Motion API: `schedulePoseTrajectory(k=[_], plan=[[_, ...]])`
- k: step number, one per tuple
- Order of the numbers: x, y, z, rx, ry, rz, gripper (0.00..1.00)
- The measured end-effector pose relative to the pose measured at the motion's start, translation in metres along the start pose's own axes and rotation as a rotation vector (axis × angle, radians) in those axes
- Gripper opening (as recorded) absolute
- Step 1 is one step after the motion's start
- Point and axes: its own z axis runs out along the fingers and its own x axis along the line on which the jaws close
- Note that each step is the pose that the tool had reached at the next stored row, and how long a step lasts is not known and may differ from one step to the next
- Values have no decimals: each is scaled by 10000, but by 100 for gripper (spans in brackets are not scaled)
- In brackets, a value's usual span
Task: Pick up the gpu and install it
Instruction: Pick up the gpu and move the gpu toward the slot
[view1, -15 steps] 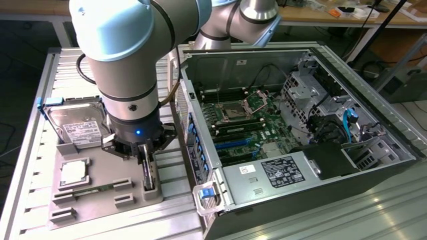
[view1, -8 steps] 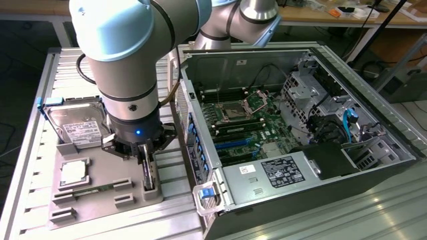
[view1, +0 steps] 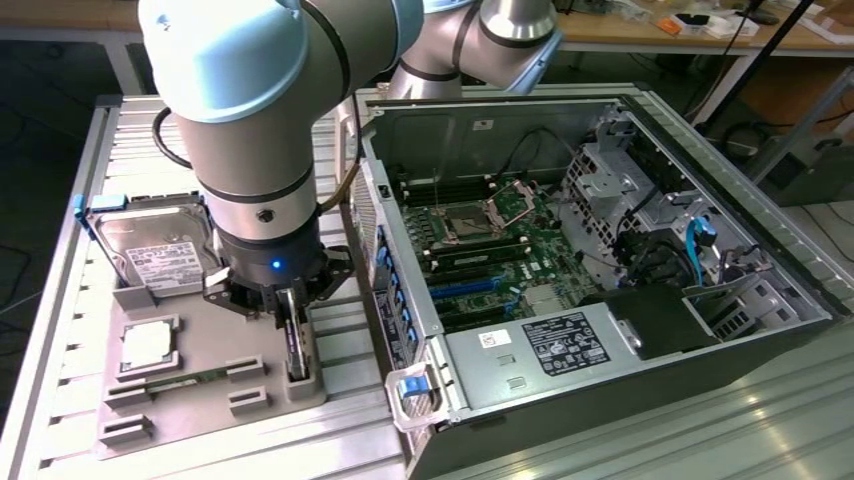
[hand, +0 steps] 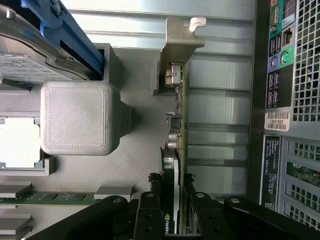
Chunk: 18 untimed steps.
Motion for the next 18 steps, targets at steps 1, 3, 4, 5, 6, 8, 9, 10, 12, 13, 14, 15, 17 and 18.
schedulePoseTrajectory(k=[1,3,4,5,6,8,9,10,12,13,14,15,17,18], plan=[[0,0,0,0,0,0,27],[0,0,0,0,0,0,27],[0,0,0,0,0,0,27],[0,0,0,0,0,0,27],[0,0,0,-1,-2,0,27],[0,0,-8,-1,-1,0,27],[0,1,-17,1,1,0,27],[-1,1,-29,1,2,0,27],[-2,3,-70,0,4,0,27],[-3,4,-90,-1,4,0,27],[-4,5,-108,0,5,0,27],[-4,5,-120,1,5,1,27],[-5,7,-156,0,5,0,27],[-5,7,-174,0,6,0,27]])
